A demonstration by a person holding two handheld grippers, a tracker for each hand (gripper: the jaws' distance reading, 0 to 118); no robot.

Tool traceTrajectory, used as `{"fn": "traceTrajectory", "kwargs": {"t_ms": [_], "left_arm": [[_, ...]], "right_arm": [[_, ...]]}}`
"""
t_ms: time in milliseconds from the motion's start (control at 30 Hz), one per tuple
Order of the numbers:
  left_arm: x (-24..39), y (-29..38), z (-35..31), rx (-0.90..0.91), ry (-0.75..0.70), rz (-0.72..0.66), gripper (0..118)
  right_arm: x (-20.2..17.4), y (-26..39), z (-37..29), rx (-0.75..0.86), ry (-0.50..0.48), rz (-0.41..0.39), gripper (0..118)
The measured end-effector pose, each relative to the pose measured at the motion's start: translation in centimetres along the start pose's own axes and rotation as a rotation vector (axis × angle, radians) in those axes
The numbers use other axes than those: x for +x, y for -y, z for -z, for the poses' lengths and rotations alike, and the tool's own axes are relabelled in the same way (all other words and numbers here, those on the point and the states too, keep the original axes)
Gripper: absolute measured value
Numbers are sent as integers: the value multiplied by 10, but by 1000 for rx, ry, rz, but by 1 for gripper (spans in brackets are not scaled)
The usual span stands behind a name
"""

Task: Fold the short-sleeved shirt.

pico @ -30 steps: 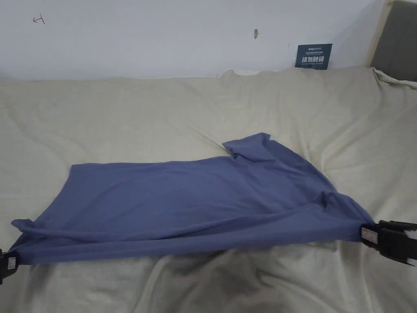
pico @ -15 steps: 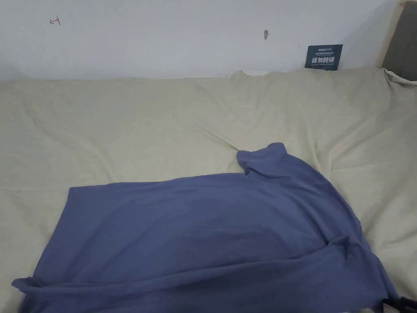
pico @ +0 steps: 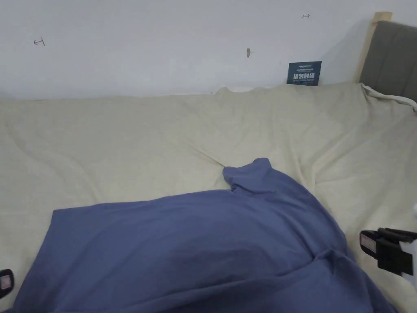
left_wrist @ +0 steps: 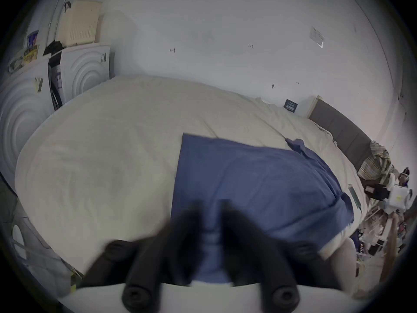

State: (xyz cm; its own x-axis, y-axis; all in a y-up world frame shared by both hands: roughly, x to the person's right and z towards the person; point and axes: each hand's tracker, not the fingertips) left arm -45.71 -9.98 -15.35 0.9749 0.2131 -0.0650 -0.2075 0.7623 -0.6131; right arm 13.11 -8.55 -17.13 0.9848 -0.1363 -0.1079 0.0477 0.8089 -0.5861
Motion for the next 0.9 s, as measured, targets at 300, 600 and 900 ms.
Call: {"fn": "traceTrajectory", "kwargs": {"t_ms": [300,600,900], "left_arm": [[37,-57,40,18,8,101,0],[25,-71,83,-35,-33,108,0],[6,-63,112,-109,-60,86,0]], "right_arm": [[1,-78,88,-27,-49,13,0],[27,-135,255,-328,-8,47,60],[19,-116,314,-495,29,-43,48]]}}
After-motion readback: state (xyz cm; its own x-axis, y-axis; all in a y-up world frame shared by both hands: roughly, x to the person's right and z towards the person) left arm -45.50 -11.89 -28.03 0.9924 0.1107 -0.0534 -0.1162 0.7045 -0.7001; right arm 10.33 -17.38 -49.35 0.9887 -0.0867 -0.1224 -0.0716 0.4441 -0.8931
